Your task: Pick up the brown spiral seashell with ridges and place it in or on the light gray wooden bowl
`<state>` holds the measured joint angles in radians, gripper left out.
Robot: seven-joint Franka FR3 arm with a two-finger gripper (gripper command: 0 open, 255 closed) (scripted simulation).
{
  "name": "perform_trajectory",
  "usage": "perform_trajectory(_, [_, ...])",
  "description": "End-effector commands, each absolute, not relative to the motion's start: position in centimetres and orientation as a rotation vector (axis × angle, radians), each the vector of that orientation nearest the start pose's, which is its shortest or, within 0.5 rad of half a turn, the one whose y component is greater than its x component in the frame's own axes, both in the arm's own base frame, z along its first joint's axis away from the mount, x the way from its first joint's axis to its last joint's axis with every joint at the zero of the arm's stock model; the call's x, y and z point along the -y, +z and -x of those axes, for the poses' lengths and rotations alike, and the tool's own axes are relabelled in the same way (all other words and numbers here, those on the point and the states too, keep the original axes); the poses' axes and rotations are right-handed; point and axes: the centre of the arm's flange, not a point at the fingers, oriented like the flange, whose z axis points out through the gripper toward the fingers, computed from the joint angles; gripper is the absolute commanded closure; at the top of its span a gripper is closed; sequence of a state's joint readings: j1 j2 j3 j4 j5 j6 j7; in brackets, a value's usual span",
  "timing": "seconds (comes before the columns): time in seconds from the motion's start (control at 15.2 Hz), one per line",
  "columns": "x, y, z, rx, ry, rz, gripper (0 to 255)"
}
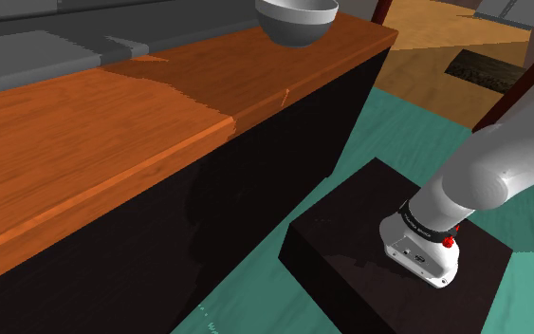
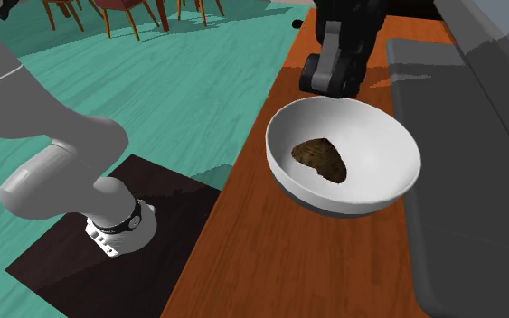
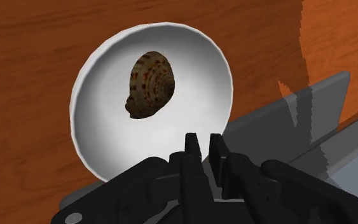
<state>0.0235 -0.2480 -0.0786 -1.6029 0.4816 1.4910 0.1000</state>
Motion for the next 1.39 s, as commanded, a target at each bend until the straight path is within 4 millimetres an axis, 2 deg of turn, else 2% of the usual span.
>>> perform_trajectory(0.0, [-2.1, 73.0, -46.0, -0.108, -0.164, 2.636, 255])
perform_trajectory(0.13, [-2.1, 72.0, -46.0, -0.108, -0.164, 2.636, 255])
perform_trajectory(0.2, [-2.2, 72.5, -45.9, -0.108, -0.164, 2.636, 255])
perform_trajectory(0.26, [-2.2, 72.5, -45.9, -0.108, -0.164, 2.636, 0])
perform_trajectory(0.73, [0.4, 63.9, -51.3, 0.643, 0.052, 2.551, 0])
perform_trajectory(1.19, [-1.3, 60.6, -50.7, 0.643, 0.052, 2.551, 0])
perform_trajectory(1.32, [-1.4, 60.4, -50.7, 0.643, 0.052, 2.551, 0])
